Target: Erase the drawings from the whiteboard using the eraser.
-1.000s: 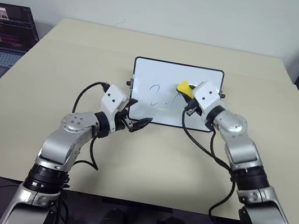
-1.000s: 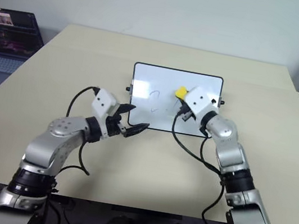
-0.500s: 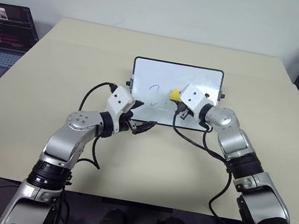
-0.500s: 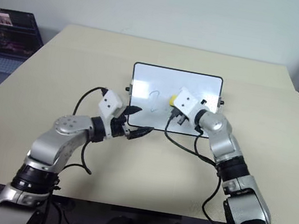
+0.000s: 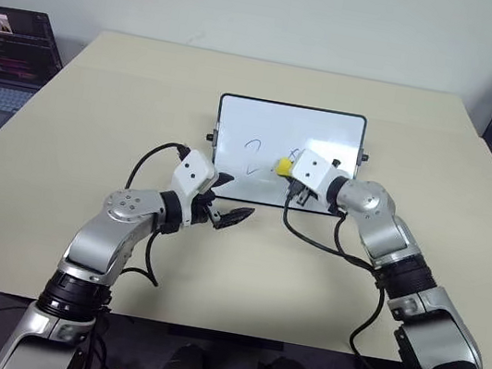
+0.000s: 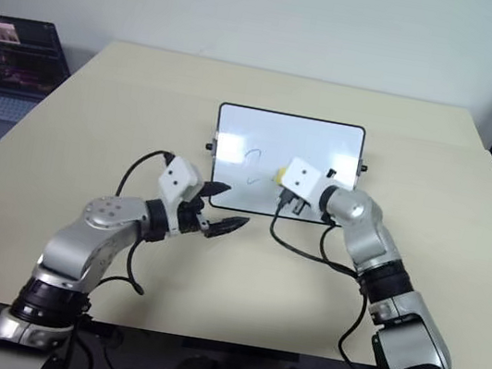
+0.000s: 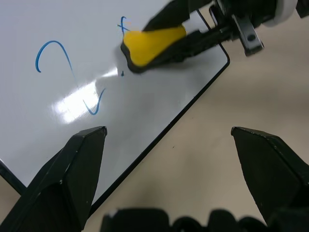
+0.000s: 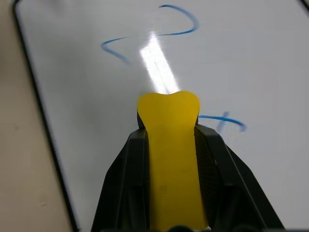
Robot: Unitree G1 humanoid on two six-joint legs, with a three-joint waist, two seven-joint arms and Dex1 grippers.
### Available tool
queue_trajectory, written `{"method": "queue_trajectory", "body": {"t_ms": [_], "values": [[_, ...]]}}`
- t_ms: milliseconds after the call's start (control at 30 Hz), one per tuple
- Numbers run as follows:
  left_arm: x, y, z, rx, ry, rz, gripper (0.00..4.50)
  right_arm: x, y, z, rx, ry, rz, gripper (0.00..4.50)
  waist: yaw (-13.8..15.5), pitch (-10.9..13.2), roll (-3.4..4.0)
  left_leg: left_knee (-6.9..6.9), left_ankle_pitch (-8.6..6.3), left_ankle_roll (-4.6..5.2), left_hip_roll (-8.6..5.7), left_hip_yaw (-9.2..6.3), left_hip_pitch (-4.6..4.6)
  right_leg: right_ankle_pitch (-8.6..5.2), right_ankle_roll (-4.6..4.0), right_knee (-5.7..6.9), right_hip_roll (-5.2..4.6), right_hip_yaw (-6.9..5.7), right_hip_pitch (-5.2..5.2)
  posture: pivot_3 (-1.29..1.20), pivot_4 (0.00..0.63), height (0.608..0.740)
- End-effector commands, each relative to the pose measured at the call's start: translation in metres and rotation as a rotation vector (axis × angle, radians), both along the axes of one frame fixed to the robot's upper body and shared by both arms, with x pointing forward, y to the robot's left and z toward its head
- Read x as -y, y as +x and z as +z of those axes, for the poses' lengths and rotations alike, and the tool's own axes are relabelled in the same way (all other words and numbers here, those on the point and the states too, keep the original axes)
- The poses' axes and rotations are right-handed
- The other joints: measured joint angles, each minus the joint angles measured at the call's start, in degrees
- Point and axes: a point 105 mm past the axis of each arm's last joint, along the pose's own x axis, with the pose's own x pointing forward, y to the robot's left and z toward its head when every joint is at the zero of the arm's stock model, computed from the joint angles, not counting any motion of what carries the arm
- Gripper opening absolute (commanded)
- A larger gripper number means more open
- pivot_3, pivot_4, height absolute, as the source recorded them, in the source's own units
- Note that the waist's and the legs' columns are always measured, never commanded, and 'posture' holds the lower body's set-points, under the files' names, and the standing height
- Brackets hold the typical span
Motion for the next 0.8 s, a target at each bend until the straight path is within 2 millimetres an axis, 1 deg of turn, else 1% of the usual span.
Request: {"method": "queue_trajectory", "body": {"t_ms": [33,133,233,300,400,433,500,600,633,700,767,800], "values": [[0.000,-0.002,0.011,0.039,-0.005,-0.005,4.50,0.003,0.008,0.020,0.116,-0.007,-0.036,0.96,-0.02,0.00,0.00,0.01,0.00,0.00,0.00,0.02,0.02,0.00,0.00,0.04,0.00,0.01,0.00,0.00,0.150,0.740],[0.002,-0.002,0.012,0.040,-0.004,-0.008,4.50,0.009,0.020,0.041,0.225,0.024,-0.106,0.96,-0.03,0.00,0.00,0.03,0.00,0.00,-0.01,0.02,0.06,0.00,0.00,0.12,0.00,0.01,0.00,0.00,0.150,0.740],[0.003,-0.003,0.013,0.040,-0.003,-0.012,4.50,0.012,0.027,0.053,0.266,0.050,-0.140,0.96,-0.02,0.00,0.00,0.04,0.01,0.00,-0.02,0.04,0.10,0.00,0.00,0.19,0.00,0.02,0.01,0.00,0.150,0.740],[0.004,-0.003,0.013,0.039,-0.003,-0.014,4.50,0.011,0.028,0.051,0.244,0.051,-0.133,0.96,-0.02,0.00,0.00,0.02,0.00,-0.01,-0.01,0.03,0.10,0.00,0.00,0.18,0.00,0.02,0.01,0.00,0.150,0.740],[0.003,-0.003,0.014,0.039,-0.003,-0.015,4.50,0.010,0.024,0.036,0.160,0.022,-0.108,0.96,-0.03,0.00,0.00,0.00,0.00,0.00,-0.01,0.05,0.09,-0.01,0.00,0.13,0.00,0.03,0.00,0.00,0.150,0.740],[0.003,-0.003,0.014,0.039,-0.003,-0.014,4.50,0.010,0.020,0.029,0.113,0.008,-0.090,0.96,-0.04,0.00,0.00,-0.01,0.00,0.00,-0.01,0.07,0.09,-0.01,0.00,0.13,0.00,0.04,0.00,0.00,0.150,0.740],[0.003,-0.003,0.014,0.039,-0.002,-0.014,4.50,0.009,0.015,0.020,0.052,-0.013,-0.064,0.96,-0.03,0.00,0.00,0.00,0.00,0.00,-0.01,0.07,0.10,-0.01,0.00,0.12,0.00,0.03,0.02,0.00,0.150,0.740],[0.003,-0.003,0.014,0.039,-0.002,-0.013,4.50,0.008,0.013,0.018,0.033,-0.021,-0.057,0.96,-0.05,0.00,0.00,0.01,0.00,0.00,-0.01,0.06,0.14,-0.01,0.00,0.15,0.00,0.03,0.05,0.00,0.150,0.740],[0.003,-0.003,0.014,0.039,-0.002,-0.014,4.50,0.007,0.016,0.024,0.057,-0.006,-0.069,0.96,-0.05,0.00,0.00,0.01,0.00,0.00,-0.01,0.08,0.16,-0.01,0.00,0.17,0.00,0.04,0.06,0.00,0.150,0.740],[0.003,-0.003,0.015,0.038,-0.003,-0.016,4.50,0.008,0.025,0.042,0.142,0.038,-0.119,0.96,-0.09,0.00,0.00,0.02,0.00,0.00,-0.01,0.06,0.20,-0.01,0.00,0.21,0.00,0.03,0.09,0.00,0.150,0.740],[0.003,-0.003,0.014,0.038,-0.002,-0.017,4.50,0.012,0.032,0.053,0.195,0.061,-0.161,0.96,-0.26,0.00,0.00,0.03,0.00,0.00,-0.01,0.10,0.22,-0.01,-0.01,0.29,0.00,0.07,0.07,0.00,0.150,0.740],[0.004,-0.004,0.014,0.037,-0.002,-0.018,4.50,0.015,0.035,0.055,0.203,0.061,-0.175,0.96,-0.28,0.00,0.00,0.04,0.01,0.00,-0.01,0.09,0.22,-0.01,-0.01,0.32,0.00,0.07,0.06,0.00,0.150,0.740]]}}
